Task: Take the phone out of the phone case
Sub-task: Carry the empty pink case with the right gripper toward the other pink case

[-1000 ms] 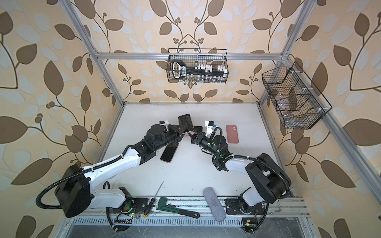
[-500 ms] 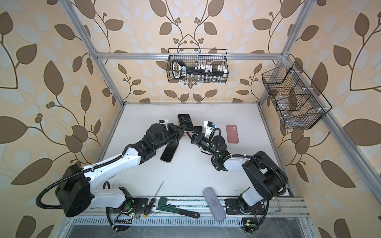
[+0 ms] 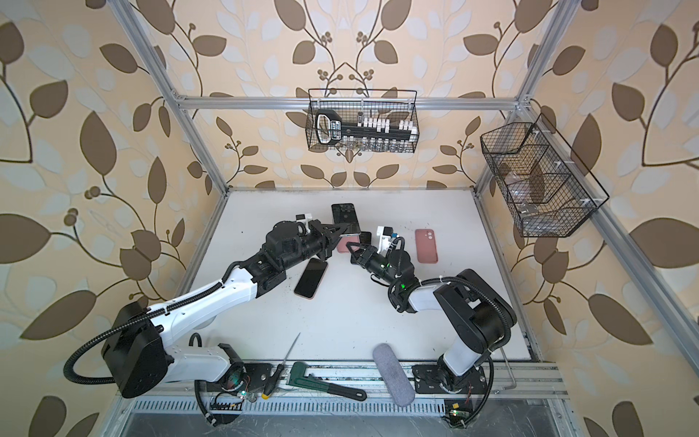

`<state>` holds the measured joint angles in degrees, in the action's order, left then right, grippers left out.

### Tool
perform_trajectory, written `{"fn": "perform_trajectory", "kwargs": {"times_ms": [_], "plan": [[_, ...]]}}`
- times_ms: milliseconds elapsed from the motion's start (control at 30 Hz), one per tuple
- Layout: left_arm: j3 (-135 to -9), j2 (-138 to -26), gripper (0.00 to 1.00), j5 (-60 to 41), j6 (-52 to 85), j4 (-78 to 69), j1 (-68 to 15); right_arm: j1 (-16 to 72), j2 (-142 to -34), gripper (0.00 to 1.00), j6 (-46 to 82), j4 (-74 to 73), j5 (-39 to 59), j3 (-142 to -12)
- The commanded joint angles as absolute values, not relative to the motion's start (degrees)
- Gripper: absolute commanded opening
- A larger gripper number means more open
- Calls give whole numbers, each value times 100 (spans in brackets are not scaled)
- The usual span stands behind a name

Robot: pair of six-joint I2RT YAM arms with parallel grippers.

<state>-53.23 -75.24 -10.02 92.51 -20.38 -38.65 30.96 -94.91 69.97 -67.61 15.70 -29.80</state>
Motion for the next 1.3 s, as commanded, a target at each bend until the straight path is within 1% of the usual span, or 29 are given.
{"fn": "perform_trajectory", "kwargs": {"times_ms": [0,167,333,467,700,833,967,1267], "plan": [[-5673,-7182,0,-1126,9325,-2721,-3894,3007,-9593,0,6873,-6915,1480,-2894],[-5610,-7154,0,-1103,9257,-2694,-3894,2800,-9489,0,6843,-6874,1546,-2810],[-5563,-7180,0,-1037,9026,-2655,-3877,2438,-8996,0,6635,-6310,1605,-2551],[-5457,-7207,0,-1029,8932,-2677,-3798,1937,-8644,0,6453,-5682,1901,-2415],[-5185,-7157,0,-1236,8901,-2711,-3406,989,-8385,0,5963,-4737,2486,-2357],[-5061,-7064,0,-1333,8858,-2648,-3189,615,-8397,0,5616,-4232,2554,-2417],[-4958,-6970,0,-1380,8824,-2526,-3021,380,-8618,0,5520,-4065,2606,-2448],[-4853,-7090,0,-1550,8879,-2583,-2856,295,-9153,1,5406,-4095,2428,-2437]]}}
